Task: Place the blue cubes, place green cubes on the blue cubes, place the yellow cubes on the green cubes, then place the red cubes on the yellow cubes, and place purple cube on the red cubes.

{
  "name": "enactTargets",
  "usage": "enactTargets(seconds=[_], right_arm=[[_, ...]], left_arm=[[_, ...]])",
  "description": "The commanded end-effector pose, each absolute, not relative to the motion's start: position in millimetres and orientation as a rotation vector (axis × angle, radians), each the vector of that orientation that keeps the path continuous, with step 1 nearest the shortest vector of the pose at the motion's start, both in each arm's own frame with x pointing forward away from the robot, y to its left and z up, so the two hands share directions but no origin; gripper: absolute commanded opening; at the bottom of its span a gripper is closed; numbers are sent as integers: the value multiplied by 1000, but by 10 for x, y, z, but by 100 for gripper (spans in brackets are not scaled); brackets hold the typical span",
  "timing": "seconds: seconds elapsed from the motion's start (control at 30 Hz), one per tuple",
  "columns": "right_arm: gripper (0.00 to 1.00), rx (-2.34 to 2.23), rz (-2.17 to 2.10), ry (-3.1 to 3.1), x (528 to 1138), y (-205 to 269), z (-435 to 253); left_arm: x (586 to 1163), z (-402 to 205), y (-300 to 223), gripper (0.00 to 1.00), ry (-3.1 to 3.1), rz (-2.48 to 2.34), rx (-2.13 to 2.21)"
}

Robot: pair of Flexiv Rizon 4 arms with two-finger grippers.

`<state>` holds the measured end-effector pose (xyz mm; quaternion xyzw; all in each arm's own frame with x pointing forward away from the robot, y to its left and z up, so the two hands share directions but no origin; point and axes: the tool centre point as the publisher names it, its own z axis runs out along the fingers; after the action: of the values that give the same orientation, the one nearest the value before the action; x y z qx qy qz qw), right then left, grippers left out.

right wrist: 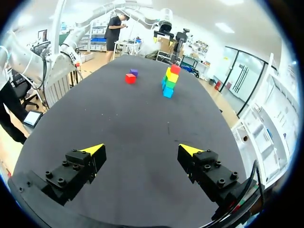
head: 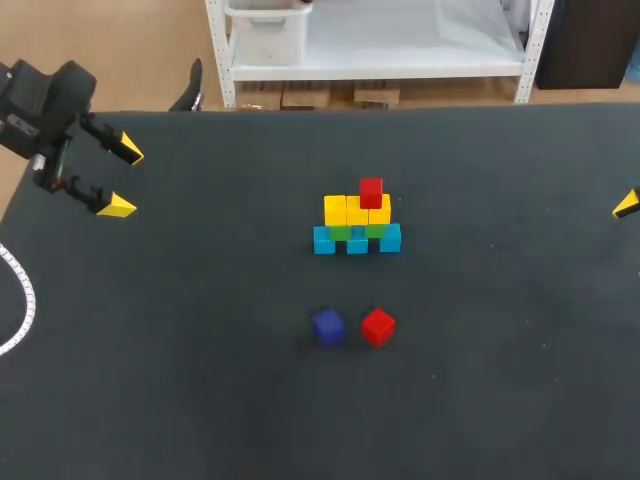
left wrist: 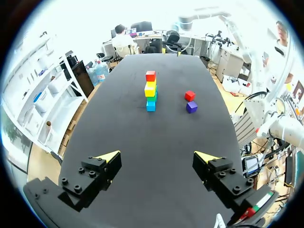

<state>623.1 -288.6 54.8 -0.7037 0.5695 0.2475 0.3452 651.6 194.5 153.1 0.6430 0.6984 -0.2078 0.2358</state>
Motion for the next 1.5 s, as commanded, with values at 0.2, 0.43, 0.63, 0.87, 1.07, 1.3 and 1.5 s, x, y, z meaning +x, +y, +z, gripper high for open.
enactTargets(seconds=[0.2, 0.43, 0.63, 0.87, 1.07, 1.3, 1.5], right_arm=[[100, -1835, 676, 1457, 6290, -2959, 543], [100, -1835, 676, 1457, 6290, -2959, 543], [100, -1835, 676, 1457, 6290, -2959, 543], [100, -1835, 676, 1457, 6290, -2959, 543], [100, -1835, 676, 1457, 6290, -2959, 543], [100, -1835, 676, 1457, 6290, -2959, 543], [100, -1835, 676, 1457, 6290, -2959, 543]], left_arm=[[6512, 1523, 1957, 100, 1910, -570, 1764], [6348, 1526, 1740, 100, 1877, -566, 1778], [6075, 1481, 1364, 100, 1746, -579, 1915], [5793, 1449, 1086, 100, 1620, -614, 2060], [5571, 1473, 865, 100, 1465, -632, 2193], [5408, 1464, 586, 100, 1298, -595, 2373], [5404, 1393, 295, 100, 1227, -546, 2474]])
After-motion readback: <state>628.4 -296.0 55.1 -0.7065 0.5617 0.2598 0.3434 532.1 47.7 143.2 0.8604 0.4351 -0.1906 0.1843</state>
